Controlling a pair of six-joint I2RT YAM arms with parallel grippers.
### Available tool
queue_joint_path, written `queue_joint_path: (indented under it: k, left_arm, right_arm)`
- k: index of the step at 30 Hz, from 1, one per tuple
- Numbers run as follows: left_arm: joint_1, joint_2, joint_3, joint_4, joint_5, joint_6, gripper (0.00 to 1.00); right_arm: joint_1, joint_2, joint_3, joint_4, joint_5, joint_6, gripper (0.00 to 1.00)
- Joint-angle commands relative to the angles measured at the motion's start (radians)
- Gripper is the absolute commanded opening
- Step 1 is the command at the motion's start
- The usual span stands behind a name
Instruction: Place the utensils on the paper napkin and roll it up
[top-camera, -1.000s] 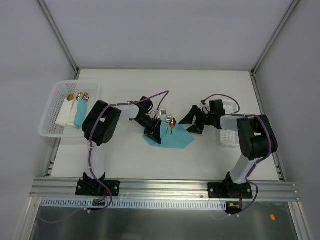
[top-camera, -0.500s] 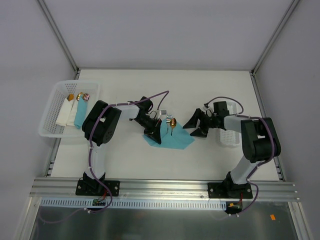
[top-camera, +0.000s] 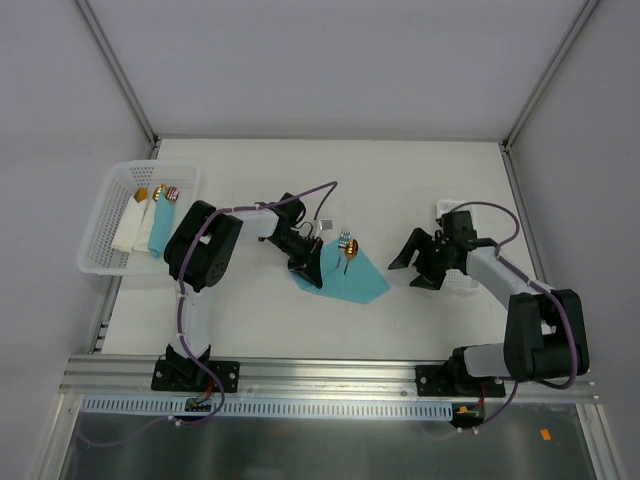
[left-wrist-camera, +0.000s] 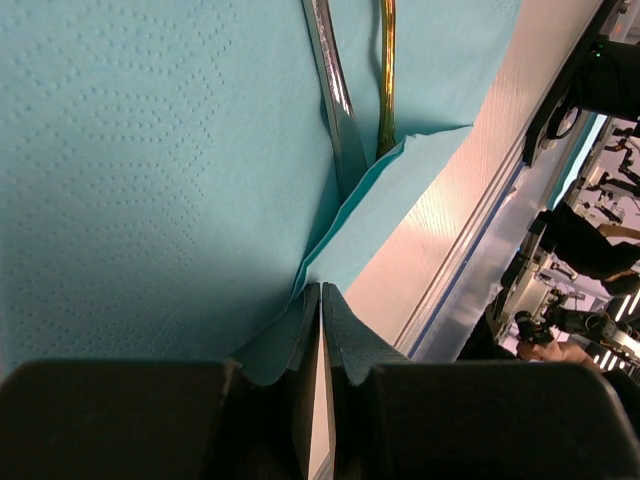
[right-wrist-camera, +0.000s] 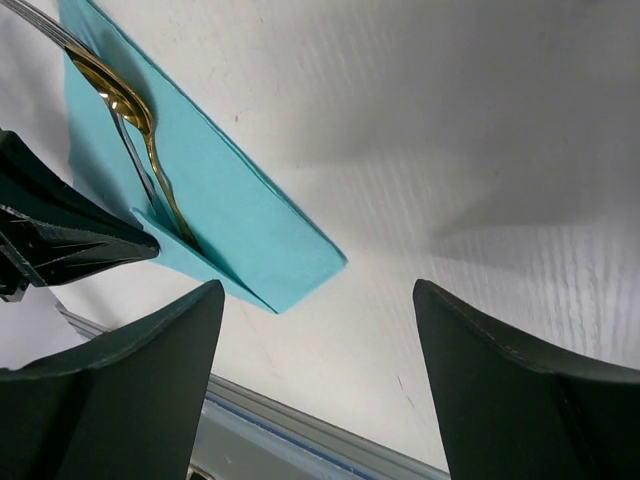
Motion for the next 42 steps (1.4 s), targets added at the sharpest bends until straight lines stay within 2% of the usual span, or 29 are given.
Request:
queue_joint_path:
  k: [1,7,16,22,30,42]
  left_arm:
    - [0.011,0.023,-0.019,-0.002,-0.062,0.011,0.06]
    - [0.011,0.026,-0.016,0.001,-0.058,0.003,0.06]
    - [0.011,0.031,-0.019,0.007,-0.053,-0.003,0.06]
    - [0.012,0.031,-0.024,0.012,-0.050,-0.007,0.06]
    - [0.014,0.032,-0.026,0.016,-0.042,-0.014,0.06]
    - [0.022,0.032,-0.038,0.033,-0.038,-0.043,0.06]
  right_arm:
    - [-0.005,-0.075,-0.016,-0.126,0.073,0.038,0.80]
    - [0.035,-0.150,-0.170,-0.039,0.043,0.169,0.72]
    - [0.147,-0.157,-0.334,0.295,0.115,0.426,0.70]
    - [0.173,-0.060,-0.342,0.392,0.143,0.453,0.70]
    - [0.210,0.132,-0.334,0.601,0.122,0.488,0.69]
    - [0.222,0.081,-0.279,0.655,0.048,0.439,0.66]
